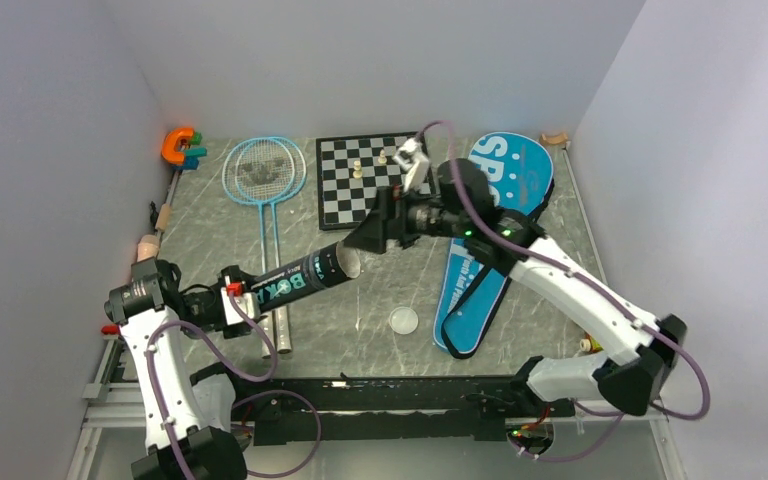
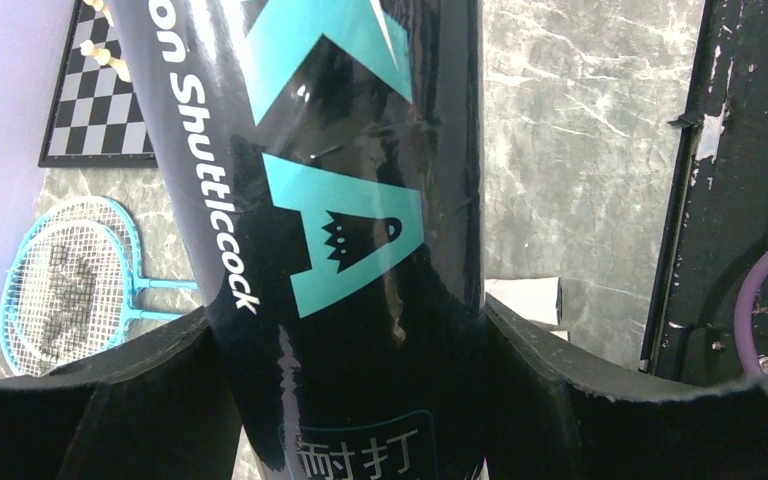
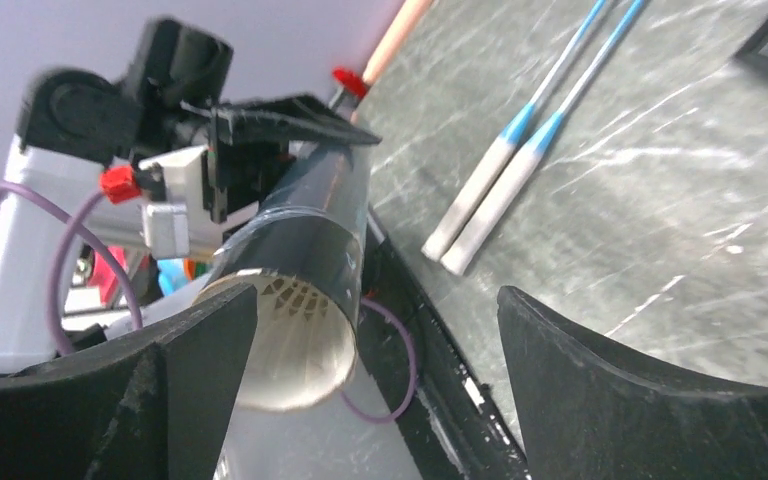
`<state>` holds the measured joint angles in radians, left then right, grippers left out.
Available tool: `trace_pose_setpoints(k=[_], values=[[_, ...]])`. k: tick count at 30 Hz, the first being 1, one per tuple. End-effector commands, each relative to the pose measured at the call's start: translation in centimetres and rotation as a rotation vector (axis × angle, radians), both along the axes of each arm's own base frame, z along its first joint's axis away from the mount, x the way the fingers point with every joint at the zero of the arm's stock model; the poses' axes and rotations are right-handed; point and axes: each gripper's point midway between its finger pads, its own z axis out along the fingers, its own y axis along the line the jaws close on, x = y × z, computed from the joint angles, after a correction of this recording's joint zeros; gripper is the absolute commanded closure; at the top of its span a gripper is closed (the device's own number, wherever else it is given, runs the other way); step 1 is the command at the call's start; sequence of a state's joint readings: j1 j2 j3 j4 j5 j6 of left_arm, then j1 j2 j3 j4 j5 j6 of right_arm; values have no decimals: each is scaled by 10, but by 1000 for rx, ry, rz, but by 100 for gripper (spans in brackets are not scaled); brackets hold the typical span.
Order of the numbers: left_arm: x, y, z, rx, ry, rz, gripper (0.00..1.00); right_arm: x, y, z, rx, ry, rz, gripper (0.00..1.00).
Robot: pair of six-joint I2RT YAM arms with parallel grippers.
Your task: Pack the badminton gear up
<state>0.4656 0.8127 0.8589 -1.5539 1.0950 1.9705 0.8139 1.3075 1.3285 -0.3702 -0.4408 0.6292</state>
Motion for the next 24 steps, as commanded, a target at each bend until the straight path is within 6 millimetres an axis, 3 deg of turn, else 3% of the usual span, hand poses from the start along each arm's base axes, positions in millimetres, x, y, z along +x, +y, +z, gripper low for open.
trace_pose_setpoints(k=[1, 5, 7, 11, 12, 14, 19, 24], values=[[1, -6, 7, -41, -19, -14, 76, 1, -43, 65, 110, -130, -51, 6], [2, -6, 8, -46, -20, -13, 76, 10, -68, 52, 64, -118, -117, 6], [1, -6, 9, -43, -21, -12, 76, 30, -86, 32, 22, -89, -198, 7], [1, -6, 10, -48, -22, -5, 75, 79, -123, -26, -96, -2, -381, 11], [0, -7, 10, -49, -19, -2, 75, 102, -137, -54, -156, 12, -458, 12], [1, -6, 8, -49, -16, 8, 75, 126, -150, -81, -191, 44, -513, 13], [6, 0, 7, -52, 15, 71, 77, 169, -160, -135, -228, 123, -590, 18], [8, 2, 6, -61, 38, 103, 78, 194, -150, -181, -208, 221, -588, 22]])
